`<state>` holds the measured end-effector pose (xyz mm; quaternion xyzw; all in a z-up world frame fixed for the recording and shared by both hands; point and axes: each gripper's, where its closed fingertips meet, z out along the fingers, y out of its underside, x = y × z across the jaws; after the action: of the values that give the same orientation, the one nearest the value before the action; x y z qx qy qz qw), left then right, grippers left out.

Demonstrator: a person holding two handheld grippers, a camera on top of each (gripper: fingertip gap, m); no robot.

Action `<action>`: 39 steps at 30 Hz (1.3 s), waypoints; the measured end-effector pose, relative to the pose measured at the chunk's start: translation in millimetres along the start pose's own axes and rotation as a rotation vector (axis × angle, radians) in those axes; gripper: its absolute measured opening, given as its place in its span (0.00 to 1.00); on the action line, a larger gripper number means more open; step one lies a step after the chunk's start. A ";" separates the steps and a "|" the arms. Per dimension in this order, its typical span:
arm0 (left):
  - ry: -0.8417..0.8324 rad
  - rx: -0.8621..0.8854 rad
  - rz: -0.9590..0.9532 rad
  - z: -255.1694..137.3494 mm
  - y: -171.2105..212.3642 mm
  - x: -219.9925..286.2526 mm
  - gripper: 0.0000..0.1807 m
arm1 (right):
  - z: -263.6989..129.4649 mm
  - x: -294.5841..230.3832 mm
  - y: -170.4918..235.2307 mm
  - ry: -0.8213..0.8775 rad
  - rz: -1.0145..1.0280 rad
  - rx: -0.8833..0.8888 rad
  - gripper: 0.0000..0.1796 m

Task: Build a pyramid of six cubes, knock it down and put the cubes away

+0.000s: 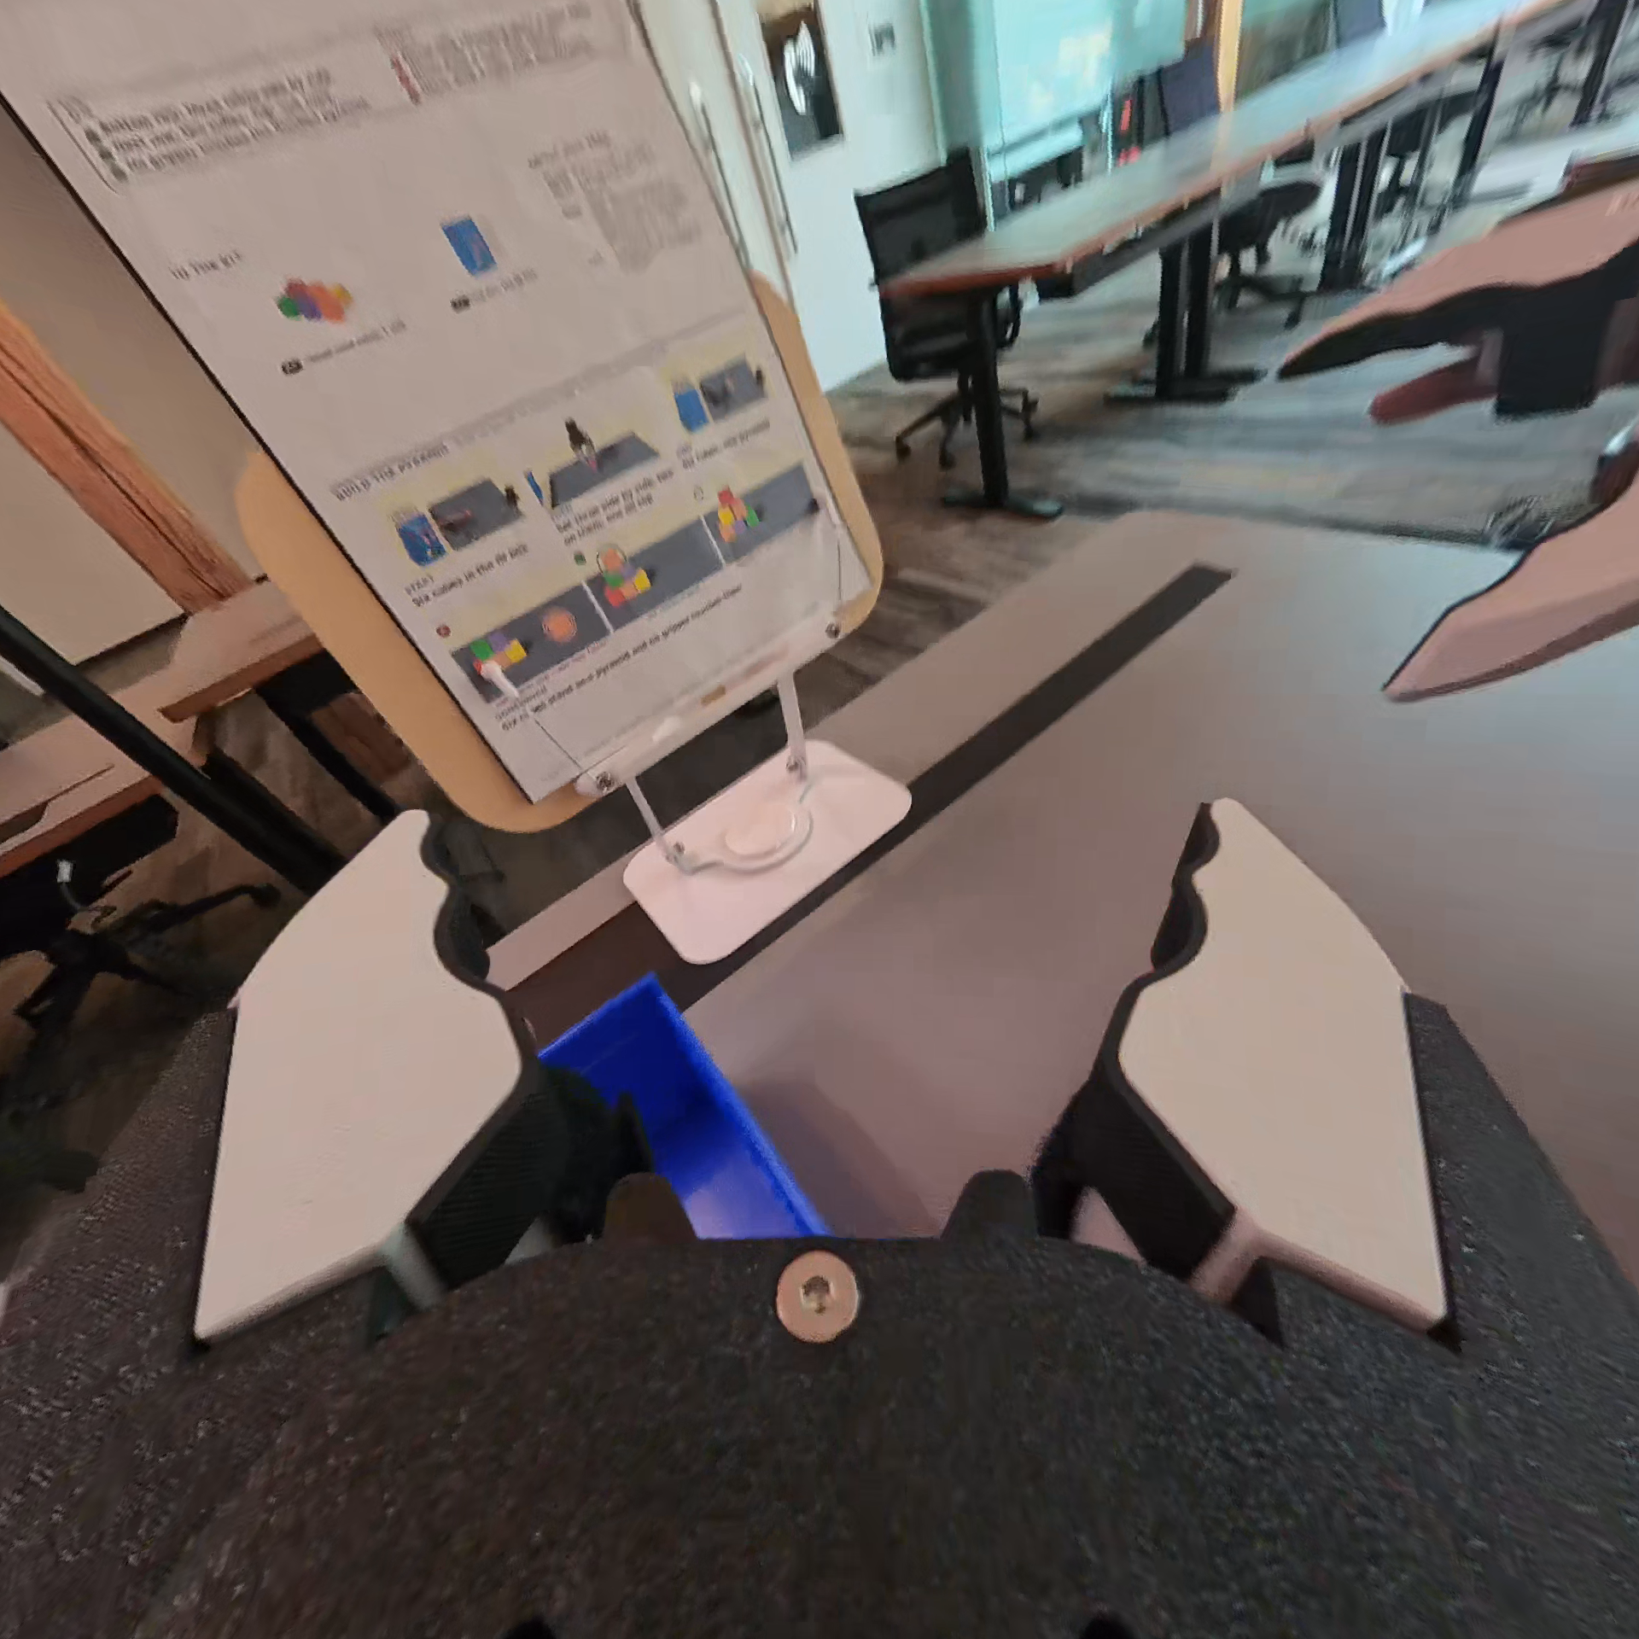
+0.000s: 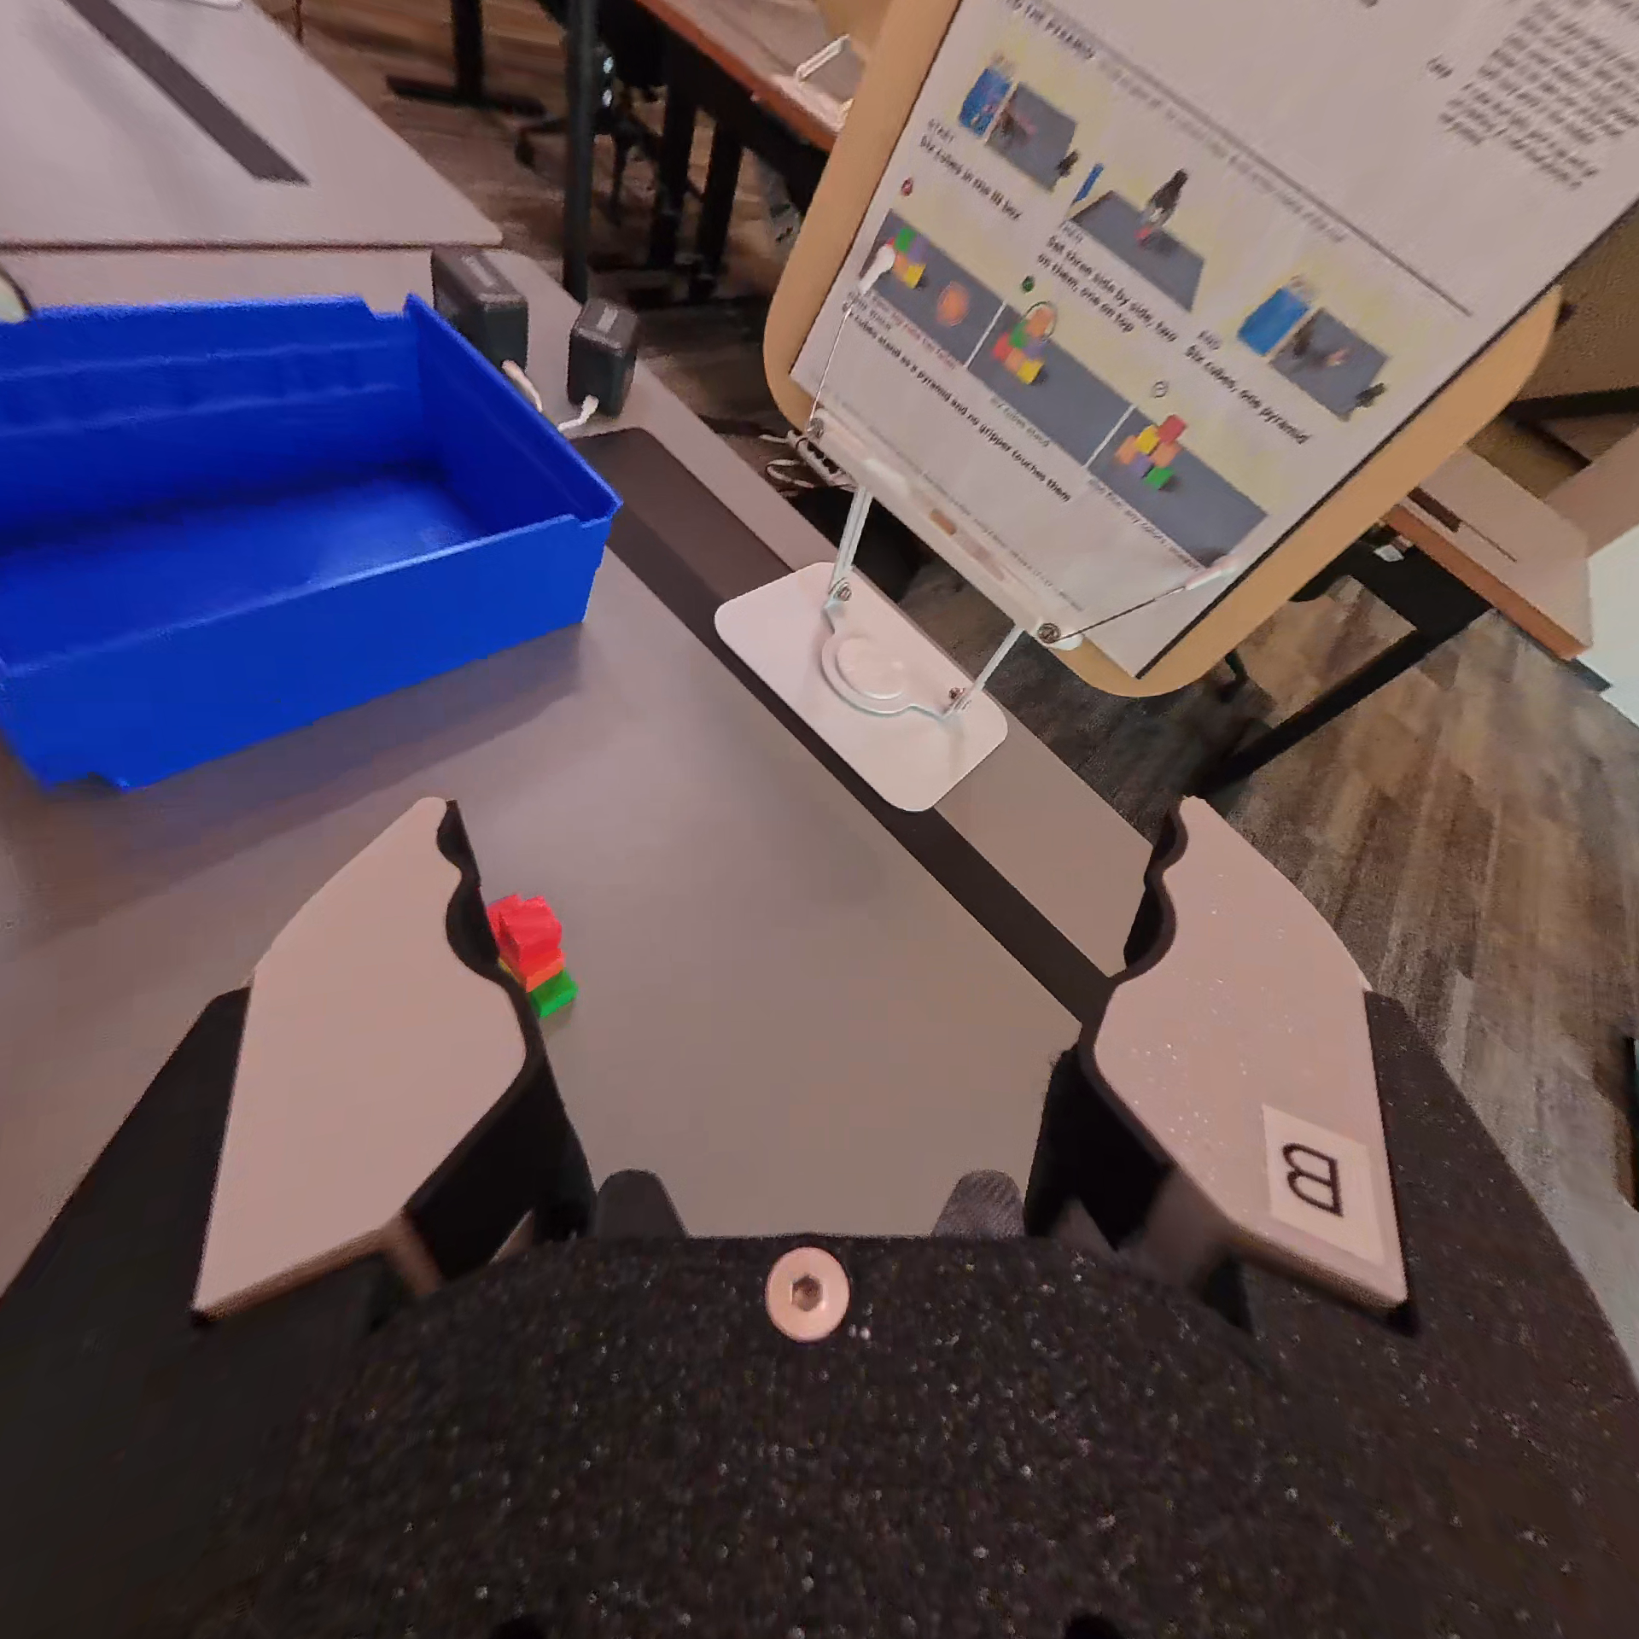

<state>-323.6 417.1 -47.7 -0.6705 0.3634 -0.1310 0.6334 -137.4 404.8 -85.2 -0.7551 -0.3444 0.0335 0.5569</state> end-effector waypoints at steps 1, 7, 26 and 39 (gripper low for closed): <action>0.008 0.040 -0.021 -2.3 -6.0 9.6 0.81 | -3.8 -2.4 -0.1 0.007 0.021 0.015 0.77; 0.014 0.250 -0.149 -10.2 5.6 72.5 0.81 | -2.9 -25.3 25.8 0.061 0.260 0.161 0.77; 0.079 0.046 -0.262 58.3 154.3 123.4 0.81 | 51.2 -46.3 106.2 0.142 0.364 0.428 0.44; 0.075 0.078 -0.289 53.8 149.7 121.9 0.81 | 59.1 -73.2 114.7 0.023 0.263 0.321 0.00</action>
<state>-252.0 388.0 -232.5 -0.6854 0.2812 -0.2598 0.6194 -163.3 396.0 -231.0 -0.6956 -0.2265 0.1516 0.6648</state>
